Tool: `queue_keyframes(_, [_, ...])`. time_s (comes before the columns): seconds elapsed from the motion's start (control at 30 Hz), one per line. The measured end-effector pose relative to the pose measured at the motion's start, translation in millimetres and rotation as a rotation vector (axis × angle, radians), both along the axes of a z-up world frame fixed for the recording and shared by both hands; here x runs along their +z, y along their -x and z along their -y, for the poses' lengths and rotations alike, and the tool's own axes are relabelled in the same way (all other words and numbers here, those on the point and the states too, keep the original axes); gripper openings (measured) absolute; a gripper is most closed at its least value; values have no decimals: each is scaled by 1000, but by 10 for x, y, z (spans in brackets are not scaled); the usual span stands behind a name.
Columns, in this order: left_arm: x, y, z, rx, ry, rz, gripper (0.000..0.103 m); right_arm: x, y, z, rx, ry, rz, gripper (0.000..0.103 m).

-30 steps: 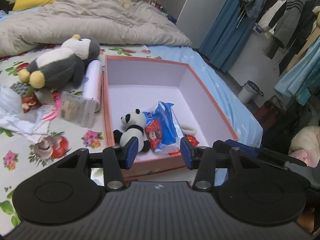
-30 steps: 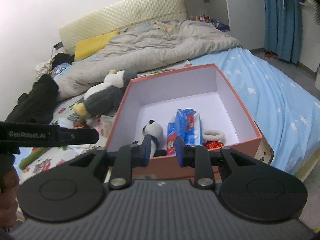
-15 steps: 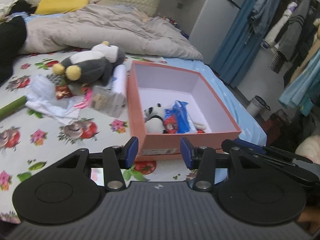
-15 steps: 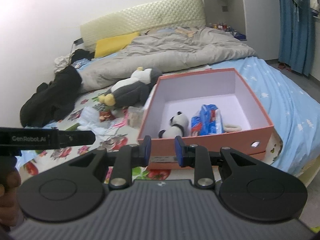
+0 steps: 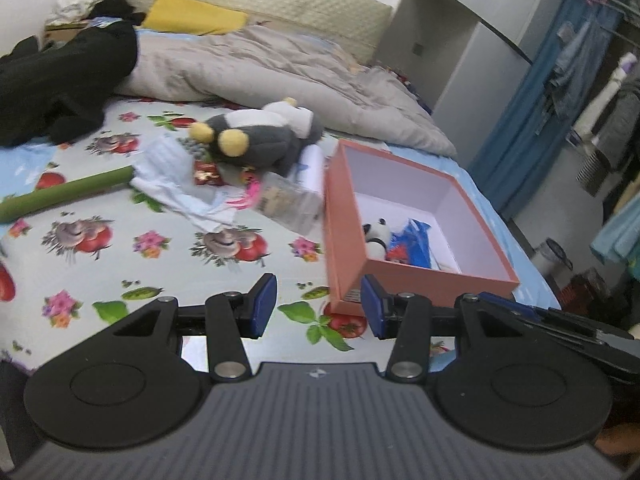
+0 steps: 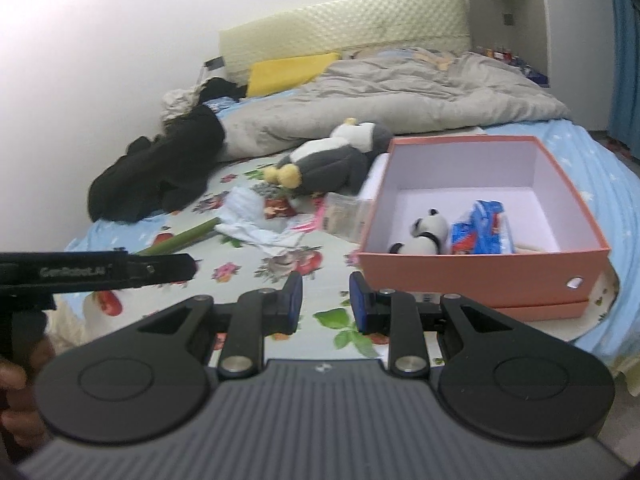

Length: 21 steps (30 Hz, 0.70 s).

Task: Organize soft objects
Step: 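Lift both tools up and back from the pink box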

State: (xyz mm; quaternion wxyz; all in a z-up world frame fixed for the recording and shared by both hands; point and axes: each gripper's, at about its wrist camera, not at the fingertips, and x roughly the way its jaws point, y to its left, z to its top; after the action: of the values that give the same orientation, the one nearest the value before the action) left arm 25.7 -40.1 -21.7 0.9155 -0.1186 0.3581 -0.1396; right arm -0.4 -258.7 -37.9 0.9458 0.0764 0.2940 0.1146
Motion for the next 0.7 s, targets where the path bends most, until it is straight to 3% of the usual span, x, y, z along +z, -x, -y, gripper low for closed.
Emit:
queue_keyframes(0.3, [-121, 149, -303, 89, 35, -3, 52, -42, 57, -221, 72, 32, -6, 29])
queue_keyframes(0.7, [-106, 298, -461, 120, 45, 11, 52, -114, -3, -318, 125, 11, -22, 29])
